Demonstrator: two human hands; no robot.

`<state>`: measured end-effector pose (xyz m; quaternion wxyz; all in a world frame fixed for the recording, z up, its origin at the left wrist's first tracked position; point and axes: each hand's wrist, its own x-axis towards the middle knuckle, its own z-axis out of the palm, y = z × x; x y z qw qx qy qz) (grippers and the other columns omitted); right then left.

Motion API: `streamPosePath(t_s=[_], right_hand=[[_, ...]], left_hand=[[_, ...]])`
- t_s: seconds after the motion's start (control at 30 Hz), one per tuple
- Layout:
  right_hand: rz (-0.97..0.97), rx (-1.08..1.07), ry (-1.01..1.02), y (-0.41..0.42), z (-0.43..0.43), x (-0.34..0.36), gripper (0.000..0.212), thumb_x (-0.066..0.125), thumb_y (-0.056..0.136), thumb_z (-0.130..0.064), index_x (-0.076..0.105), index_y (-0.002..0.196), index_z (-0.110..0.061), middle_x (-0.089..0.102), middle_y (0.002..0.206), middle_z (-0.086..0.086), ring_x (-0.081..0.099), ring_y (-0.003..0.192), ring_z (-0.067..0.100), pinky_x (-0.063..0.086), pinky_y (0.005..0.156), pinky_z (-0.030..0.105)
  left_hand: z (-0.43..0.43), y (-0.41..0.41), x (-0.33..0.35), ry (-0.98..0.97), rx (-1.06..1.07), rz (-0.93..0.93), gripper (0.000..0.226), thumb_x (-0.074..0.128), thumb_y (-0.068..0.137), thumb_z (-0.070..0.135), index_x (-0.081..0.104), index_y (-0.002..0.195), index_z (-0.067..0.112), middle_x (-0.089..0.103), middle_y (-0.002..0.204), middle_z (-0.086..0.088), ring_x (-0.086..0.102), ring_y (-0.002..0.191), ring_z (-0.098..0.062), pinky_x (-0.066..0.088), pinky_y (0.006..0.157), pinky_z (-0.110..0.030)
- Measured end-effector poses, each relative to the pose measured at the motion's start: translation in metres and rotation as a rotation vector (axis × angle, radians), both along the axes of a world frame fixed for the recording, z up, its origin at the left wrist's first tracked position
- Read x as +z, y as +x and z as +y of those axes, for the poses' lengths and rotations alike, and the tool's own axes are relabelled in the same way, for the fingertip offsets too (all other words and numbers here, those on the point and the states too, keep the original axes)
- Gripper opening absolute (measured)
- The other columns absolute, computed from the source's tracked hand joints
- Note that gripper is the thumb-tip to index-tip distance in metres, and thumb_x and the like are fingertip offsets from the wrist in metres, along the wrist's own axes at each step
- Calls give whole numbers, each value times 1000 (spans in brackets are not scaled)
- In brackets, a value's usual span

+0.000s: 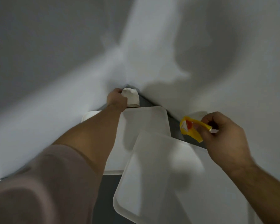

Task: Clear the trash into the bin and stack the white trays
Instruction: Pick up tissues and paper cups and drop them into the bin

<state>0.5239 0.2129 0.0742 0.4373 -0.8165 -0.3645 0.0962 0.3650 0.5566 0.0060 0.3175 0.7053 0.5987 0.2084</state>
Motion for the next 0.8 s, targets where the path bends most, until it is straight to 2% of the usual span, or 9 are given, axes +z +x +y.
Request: streamPosePath(t_s=[0.07,0.2,0.33,0.4,0.47,0.57,0.67,0.73,0.8], right_hand=[[2,-24,21,5,-9,4,16,74,88,-39,59,86,-34,63,87,-24,62,74,-2,42,55,23],[-9,-74,69,16,-34,14,12,72,88,-36,60,87,-36,63,87,-27,60,72,-1,40,53,15],[27,-110,98,23,-73,22,11,73,90,-33,63,91,-33,64,78,-15,59,68,-6,41,49,2],[33,-123,100,27,-98,24,11,73,90,-33,63,92,-32,63,75,-12,59,65,-7,40,47,1],[45,-146,69,33,-128,23,11,73,89,-36,63,94,-32,65,78,-10,60,65,0,41,47,7],[57,-166,27,41,-179,16,11,71,89,-37,63,96,-31,66,81,-12,59,67,5,41,56,18],[60,-172,0,47,-239,10,11,67,89,-33,61,98,-34,63,82,-18,58,71,0,40,58,19],[78,-174,-21,50,-282,2,13,65,86,-31,61,97,-33,63,81,-18,57,71,-1,39,57,19],[113,-178,-56,52,-324,-11,14,64,82,-30,60,95,-34,62,80,-18,57,70,0,38,56,18]], left_hand=[[-13,-2,12,-57,43,-194,37,66,83,6,70,118,15,72,107,-6,69,107,-32,55,84,-33],[-55,-2,42,-226,93,-582,31,65,80,3,63,110,10,70,109,-10,68,106,-34,60,90,-47],[-136,1,70,-262,29,-738,43,61,82,-3,55,122,12,65,117,-8,66,105,-28,62,77,-37],[-186,4,80,-321,-74,-813,59,57,85,-9,54,137,20,63,132,-7,65,115,-26,62,84,-38],[-237,7,85,-328,-180,-821,63,55,85,-9,59,139,24,66,135,-8,65,120,-28,59,90,-48],[-316,14,89,-306,-238,-784,47,58,83,-1,67,121,25,71,120,-10,69,104,-25,60,84,-55],[-396,21,88,-298,-236,-723,35,63,87,5,60,120,17,72,108,-11,72,92,-24,65,76,-50],[-451,25,85,-258,-258,-667,28,65,87,9,59,113,18,73,102,-14,72,90,-31,65,74,-48],[-505,32,78,-210,-286,-601,19,65,88,13,59,104,22,71,94,-16,69,82,-29,65,70,-43]])
